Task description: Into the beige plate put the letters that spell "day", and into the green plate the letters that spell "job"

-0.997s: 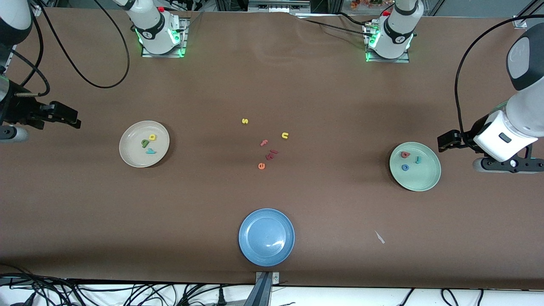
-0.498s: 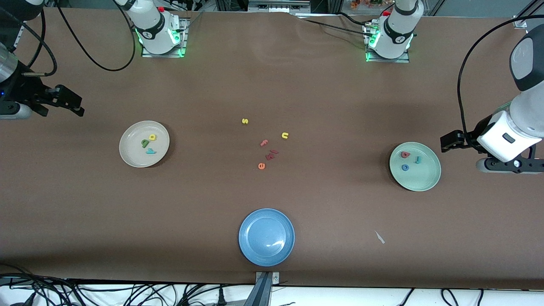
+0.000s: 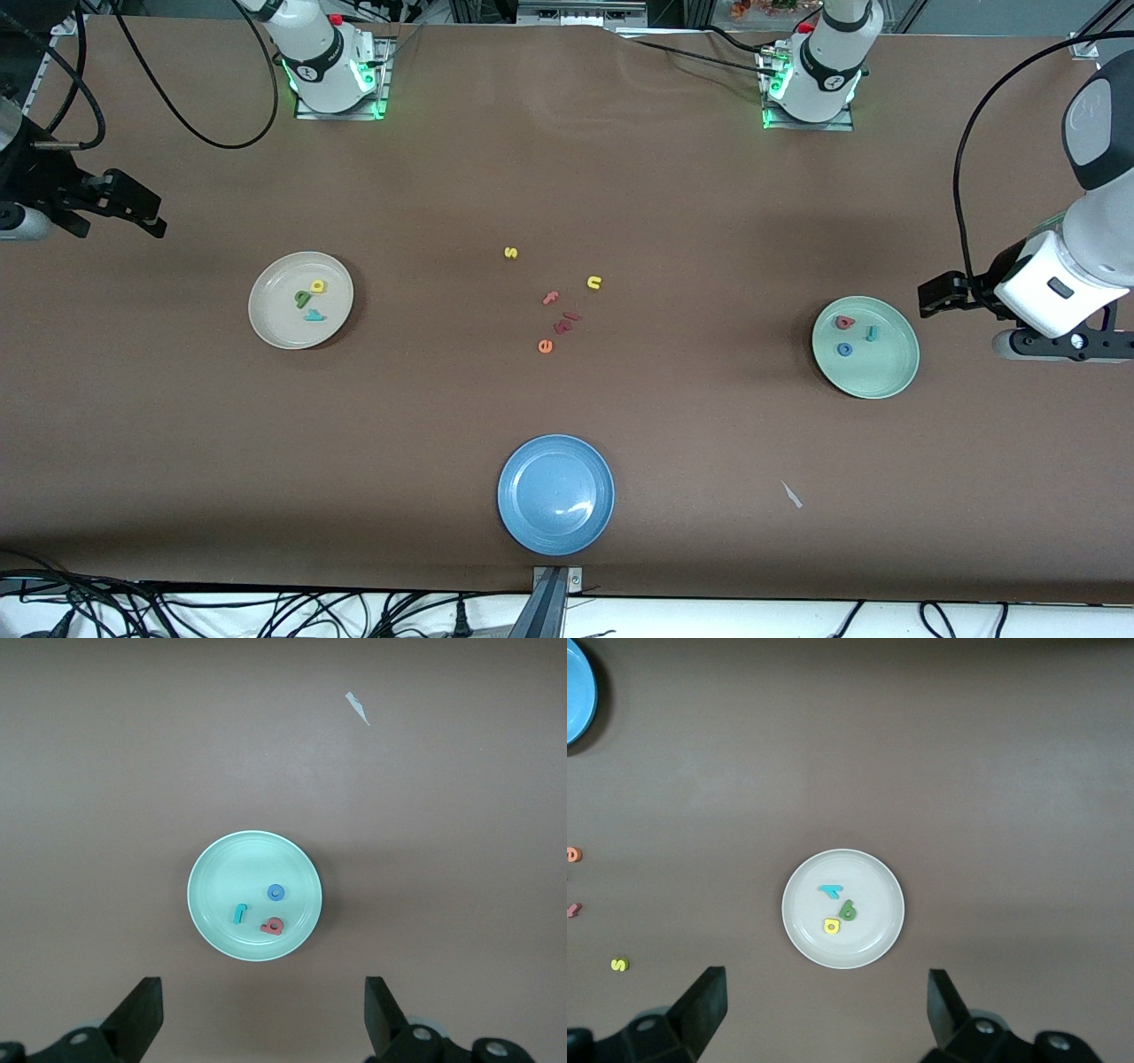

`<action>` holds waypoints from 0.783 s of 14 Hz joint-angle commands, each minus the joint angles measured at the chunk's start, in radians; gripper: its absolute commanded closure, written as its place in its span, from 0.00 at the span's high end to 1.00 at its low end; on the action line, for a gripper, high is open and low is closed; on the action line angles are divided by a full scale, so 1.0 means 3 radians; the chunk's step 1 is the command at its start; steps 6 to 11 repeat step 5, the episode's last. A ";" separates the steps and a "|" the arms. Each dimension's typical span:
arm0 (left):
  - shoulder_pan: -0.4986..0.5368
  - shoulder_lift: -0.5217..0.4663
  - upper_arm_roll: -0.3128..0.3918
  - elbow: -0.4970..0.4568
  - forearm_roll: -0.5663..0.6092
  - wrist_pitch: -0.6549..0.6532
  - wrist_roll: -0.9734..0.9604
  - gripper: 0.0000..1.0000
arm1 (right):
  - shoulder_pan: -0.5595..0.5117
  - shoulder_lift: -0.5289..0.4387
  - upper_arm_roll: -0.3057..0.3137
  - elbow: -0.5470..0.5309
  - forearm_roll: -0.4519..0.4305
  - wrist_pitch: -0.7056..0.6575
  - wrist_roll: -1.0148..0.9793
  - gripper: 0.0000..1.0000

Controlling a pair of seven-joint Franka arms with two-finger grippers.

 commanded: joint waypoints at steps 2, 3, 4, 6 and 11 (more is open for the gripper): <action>-0.0008 -0.0011 0.0036 0.0032 -0.0094 -0.0001 0.0080 1.00 | -0.0050 -0.0009 0.0047 0.0053 -0.0016 -0.0129 0.0026 1.00; -0.0008 -0.0011 0.0036 0.0032 -0.0094 -0.0001 0.0080 1.00 | -0.0045 -0.0014 0.0047 0.0053 -0.0016 -0.0225 0.0036 1.00; -0.0008 -0.0006 0.0036 0.0032 -0.0094 -0.0001 0.0080 1.00 | -0.0045 -0.0014 0.0047 0.0048 -0.0016 -0.0287 0.0041 1.00; -0.0008 -0.0006 0.0036 0.0027 -0.0094 -0.0001 0.0080 1.00 | -0.0045 -0.0014 0.0047 0.0048 -0.0016 -0.0288 0.0041 1.00; -0.0008 -0.0006 0.0036 0.0027 -0.0094 -0.0001 0.0080 1.00 | -0.0045 -0.0014 0.0047 0.0048 -0.0016 -0.0288 0.0041 1.00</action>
